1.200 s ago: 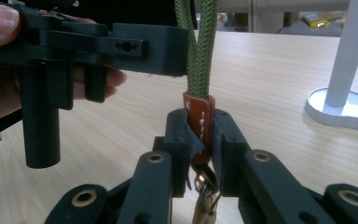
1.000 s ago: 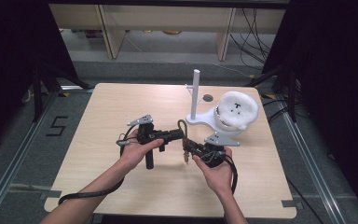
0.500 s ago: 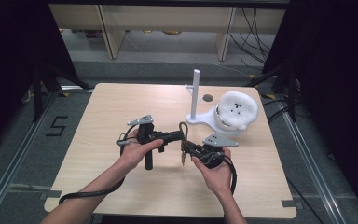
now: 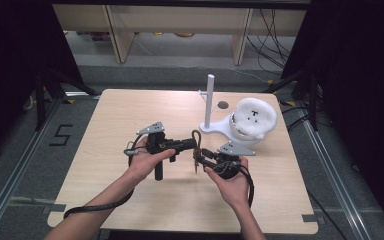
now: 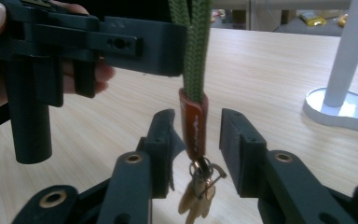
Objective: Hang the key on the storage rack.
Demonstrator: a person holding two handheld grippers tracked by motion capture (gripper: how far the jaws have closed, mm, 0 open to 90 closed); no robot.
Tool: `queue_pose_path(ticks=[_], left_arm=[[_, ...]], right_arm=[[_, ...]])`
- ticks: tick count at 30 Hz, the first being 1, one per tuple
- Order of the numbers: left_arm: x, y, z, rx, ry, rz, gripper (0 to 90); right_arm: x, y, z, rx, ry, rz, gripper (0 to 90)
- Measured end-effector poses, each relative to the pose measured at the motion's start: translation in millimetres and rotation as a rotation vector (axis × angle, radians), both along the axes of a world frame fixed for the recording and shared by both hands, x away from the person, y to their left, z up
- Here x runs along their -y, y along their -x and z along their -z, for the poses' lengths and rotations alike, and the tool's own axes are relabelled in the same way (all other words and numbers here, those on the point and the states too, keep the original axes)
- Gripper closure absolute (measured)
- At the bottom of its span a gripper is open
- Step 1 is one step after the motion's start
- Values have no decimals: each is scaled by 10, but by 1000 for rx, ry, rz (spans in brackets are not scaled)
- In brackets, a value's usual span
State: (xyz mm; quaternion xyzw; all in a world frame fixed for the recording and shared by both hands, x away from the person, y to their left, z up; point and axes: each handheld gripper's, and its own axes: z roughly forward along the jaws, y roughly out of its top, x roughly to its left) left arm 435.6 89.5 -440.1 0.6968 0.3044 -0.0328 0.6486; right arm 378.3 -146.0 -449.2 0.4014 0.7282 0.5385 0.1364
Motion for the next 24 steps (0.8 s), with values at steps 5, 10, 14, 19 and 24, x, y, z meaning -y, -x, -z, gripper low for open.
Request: queue_pose_path(ticks=[5, 10, 14, 19, 24], left_arm=[[-24, -33, -2, 13, -2, -19, 849], [-60, -80, -20, 37, 0, -45, 848], [-84, -114, -50, 51, -6, -68, 848], [-117, -181, -115, 72, -12, -90, 848], [-144, -255, -153, 87, -19, -115, 848]], right_arm=[[50, 4, -21, 22, 9, 7, 622], [151, 39, -40, 29, 23, 38, 607], [200, 60, -37, 33, 35, 49, 603], [300, 116, 15, 16, 66, 91, 594], [422, 125, 77, 17, 72, 114, 584]])
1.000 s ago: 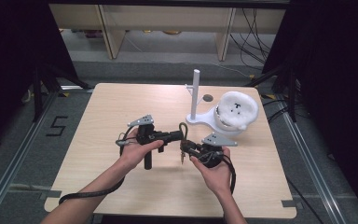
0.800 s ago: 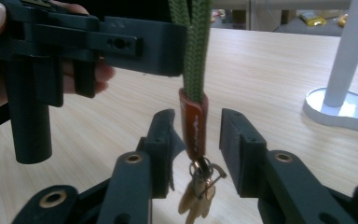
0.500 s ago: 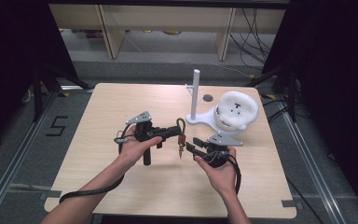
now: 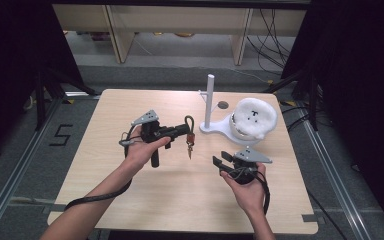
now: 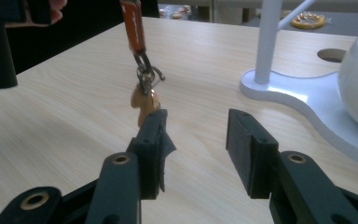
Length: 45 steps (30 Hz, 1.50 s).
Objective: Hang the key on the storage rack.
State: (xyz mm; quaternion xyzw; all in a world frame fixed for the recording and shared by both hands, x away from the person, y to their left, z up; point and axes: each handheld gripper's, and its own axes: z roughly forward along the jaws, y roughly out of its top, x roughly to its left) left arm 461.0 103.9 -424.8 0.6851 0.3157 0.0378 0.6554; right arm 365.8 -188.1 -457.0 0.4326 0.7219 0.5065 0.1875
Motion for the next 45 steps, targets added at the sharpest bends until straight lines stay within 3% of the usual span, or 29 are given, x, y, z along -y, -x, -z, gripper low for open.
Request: queue_pose_path(ticks=[1, 2, 3, 5, 6, 7, 11, 13, 15, 16, 17, 18, 26, 29, 30, 32, 35, 39, 42, 44, 45], left_arm=[[-2, -16, -7, 3, -2, -8, 848], [-6, -33, -14, 3, -4, -12, 848], [-6, -52, -18, 6, -1, -14, 848], [-2, -68, -23, 5, -1, -20, 848], [1, -90, -30, 8, -8, -23, 848], [9, -104, -34, 9, -4, -26, 848], [35, -159, -69, 22, -13, -35, 848], [43, -186, -88, 24, -11, -40, 848], [49, -221, -109, 27, -9, -45, 848], [51, -245, -120, 28, -11, -50, 848], [56, -270, -128, 29, -13, -53, 847], [58, -284, -132, 29, -15, -56, 848], [112, -442, -149, 15, -23, -75, 847], [156, -517, -172, 17, -35, -76, 847], [177, -542, -186, 18, -36, -78, 847], [220, -597, -225, 23, -40, -77, 847], [278, -689, -286, 24, -46, -81, 846], [336, -836, -323, 0, -48, -94, 846], [381, -919, -275, -50, -27, -94, 846], [419, -938, -239, -70, -20, -94, 845], [432, -946, -221, -83, -16, -97, 844]], right_arm=[[25, 1, 3, 3, 15, -1, 582], [31, 20, 7, -17, -6, 11, 580], [67, 1, 27, 9, 22, 11, 576], [66, 24, 37, -10, 9, 27, 575], [81, 48, 30, -43, 11, 35, 575], [118, 25, 52, -5, 35, 19, 574], [164, 66, 75, -28, 25, 48, 574], [193, 55, 94, -15, 25, 39, 574], [211, 71, 100, -28, 34, 46, 574], [197, 102, 95, -69, 14, 70, 574], [220, 78, 118, -27, 33, 63, 574], [236, 70, 146, -20, 34, 50, 574], [260, 84, 180, -37, 30, 59, 575], [252, 88, 182, -37, 7, 63, 575], [265, 73, 189, -13, 15, 58, 575], [255, 111, 164, -52, 6, 84, 575], [267, 98, 171, -35, 0, 76, 575], [264, 105, 172, -36, -12, 80, 575], [261, 115, 170, -43, -18, 83, 575], [271, 106, 182, -36, -12, 78, 575], [294, 90, 186, -12, 16, 68, 575]])
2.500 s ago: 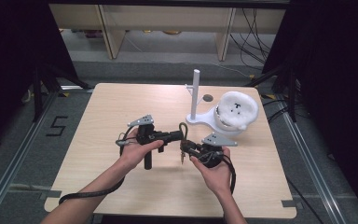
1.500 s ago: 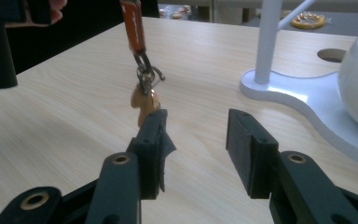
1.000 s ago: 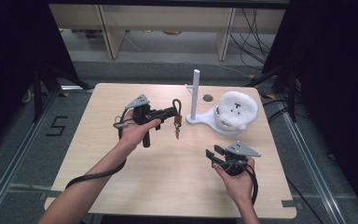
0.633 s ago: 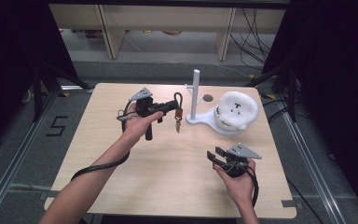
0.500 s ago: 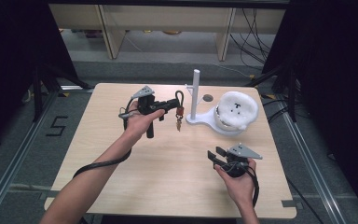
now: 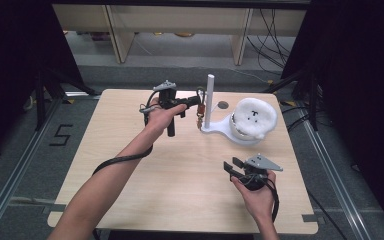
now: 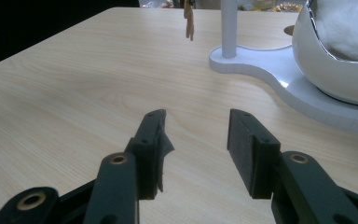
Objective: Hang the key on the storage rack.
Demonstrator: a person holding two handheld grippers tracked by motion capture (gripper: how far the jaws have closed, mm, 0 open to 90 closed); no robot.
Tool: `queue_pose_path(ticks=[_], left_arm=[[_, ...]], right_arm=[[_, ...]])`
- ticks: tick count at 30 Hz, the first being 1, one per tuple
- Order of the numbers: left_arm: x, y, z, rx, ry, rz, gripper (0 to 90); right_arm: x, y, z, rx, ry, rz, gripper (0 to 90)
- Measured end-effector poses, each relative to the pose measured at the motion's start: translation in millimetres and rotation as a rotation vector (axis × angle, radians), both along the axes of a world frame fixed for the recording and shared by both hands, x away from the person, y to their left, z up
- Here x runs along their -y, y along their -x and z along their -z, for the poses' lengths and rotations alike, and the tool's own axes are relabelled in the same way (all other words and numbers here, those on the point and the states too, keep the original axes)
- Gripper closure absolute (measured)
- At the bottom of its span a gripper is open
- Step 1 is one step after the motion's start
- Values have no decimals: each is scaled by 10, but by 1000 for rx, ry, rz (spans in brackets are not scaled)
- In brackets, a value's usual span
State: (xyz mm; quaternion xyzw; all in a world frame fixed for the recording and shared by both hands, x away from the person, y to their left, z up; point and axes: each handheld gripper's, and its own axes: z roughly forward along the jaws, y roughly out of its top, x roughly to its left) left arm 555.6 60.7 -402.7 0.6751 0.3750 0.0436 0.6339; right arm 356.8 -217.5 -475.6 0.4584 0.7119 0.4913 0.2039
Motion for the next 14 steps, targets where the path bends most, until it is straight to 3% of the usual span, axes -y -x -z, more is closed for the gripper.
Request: queue_pose_path(ticks=[1, 5, 6, 7, 8, 9, 10, 11, 13, 14], left_arm=[[10, -12, 21, -14, 5, -2, 844], [51, -26, 89, -58, -12, -2, 836], [56, -8, 100, -65, -23, -1, 789], [46, 32, 104, -53, -54, -1, 641], [36, 56, 103, -41, -71, -4, 641], [-58, 187, 91, 26, -144, -16, 542], [-58, 187, 91, 26, -144, -16, 508], [-178, 312, 85, 72, -204, -24, 508], [-330, 453, 87, 115, -265, -36, 406], [-474, 575, 100, 149, -310, -49, 406]], right_arm=[[-19, 17, 2, -26, -27, 8, 575], [2, 9, -2, -12, -5, -2, 574], [-26, 32, -6, -35, -40, 14, 572], [21, 16, -14, -3, -6, 5, 570], [21, 16, -14, -3, -6, 5, 570], [34, 39, -18, -27, -31, 19, 569], [34, 39, -18, -27, -31, 19, 569], [57, 43, -22, -23, -15, 30, 569], [150, 28, -5, -6, -7, 30, 565], [150, 28, -5, -6, -7, 30, 565]])
